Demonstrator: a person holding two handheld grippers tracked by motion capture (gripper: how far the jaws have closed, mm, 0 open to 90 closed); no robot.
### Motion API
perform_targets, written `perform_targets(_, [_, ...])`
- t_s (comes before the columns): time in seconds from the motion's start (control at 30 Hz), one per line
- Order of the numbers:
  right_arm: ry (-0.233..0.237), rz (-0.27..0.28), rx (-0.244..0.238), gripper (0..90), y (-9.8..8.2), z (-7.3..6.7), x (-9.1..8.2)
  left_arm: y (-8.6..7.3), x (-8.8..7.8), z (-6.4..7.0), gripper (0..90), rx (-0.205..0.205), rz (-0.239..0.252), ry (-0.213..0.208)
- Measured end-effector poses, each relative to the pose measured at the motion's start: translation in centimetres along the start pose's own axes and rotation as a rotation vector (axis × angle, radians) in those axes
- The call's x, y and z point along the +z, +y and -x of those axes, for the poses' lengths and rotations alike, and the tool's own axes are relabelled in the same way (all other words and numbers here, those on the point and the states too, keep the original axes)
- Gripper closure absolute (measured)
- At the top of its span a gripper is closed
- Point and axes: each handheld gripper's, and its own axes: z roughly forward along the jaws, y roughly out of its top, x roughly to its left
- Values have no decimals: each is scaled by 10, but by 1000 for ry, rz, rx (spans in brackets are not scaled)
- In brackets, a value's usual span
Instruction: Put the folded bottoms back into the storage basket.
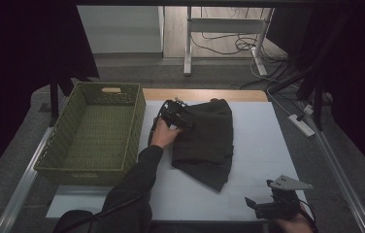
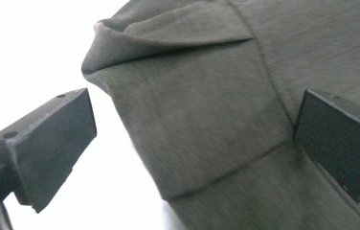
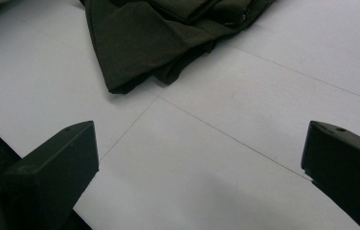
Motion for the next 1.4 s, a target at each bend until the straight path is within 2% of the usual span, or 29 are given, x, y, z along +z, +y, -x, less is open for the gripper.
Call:
perform_targets(0.1, [2,0,1,0,0,0,0,2,7,-3,0,1,-21,-4])
perform_targets(0.27, [4,-1,2,0,0,0,0,3,20,-8,0,7,-83,-34])
perform_targets(0.4, [5,-2,1,0,0,0,0,3,27,-13,0,-14,-111,-79])
perform_targets(0.43, [5,-3,1,0,0,0,0,2,28,-14,0,-28,-117,-105])
perform_targets(0.5, [6,-6,0,0,0,0,1,1,29,-17,57,-60,-117,-163])
perform_targets(0.57, [6,-11,-4,0,1,0,1,0,29,-18,88,-59,-109,-177])
perform_targets(0.67, [11,-25,-18,0,2,-2,3,1,25,-15,201,-47,-113,-197])
perform_targets(0.8, [27,-32,-35,0,3,-3,3,4,21,-9,363,-2,-112,-176])
perform_targets(0.93, [41,3,-29,0,7,-3,3,4,16,-2,538,45,-100,-141])
perform_targets(1.0, [33,21,-38,0,11,-3,3,5,15,2,594,61,-98,-121])
perform_targets(1.13, [35,53,-60,0,17,-5,5,6,14,7,631,85,-104,-84])
perform_targets(1.27, [59,55,-74,0,21,-3,12,6,13,12,638,108,-105,-51])
perform_targets(1.4, [68,56,-48,0,26,0,20,4,13,15,638,117,-94,-30])
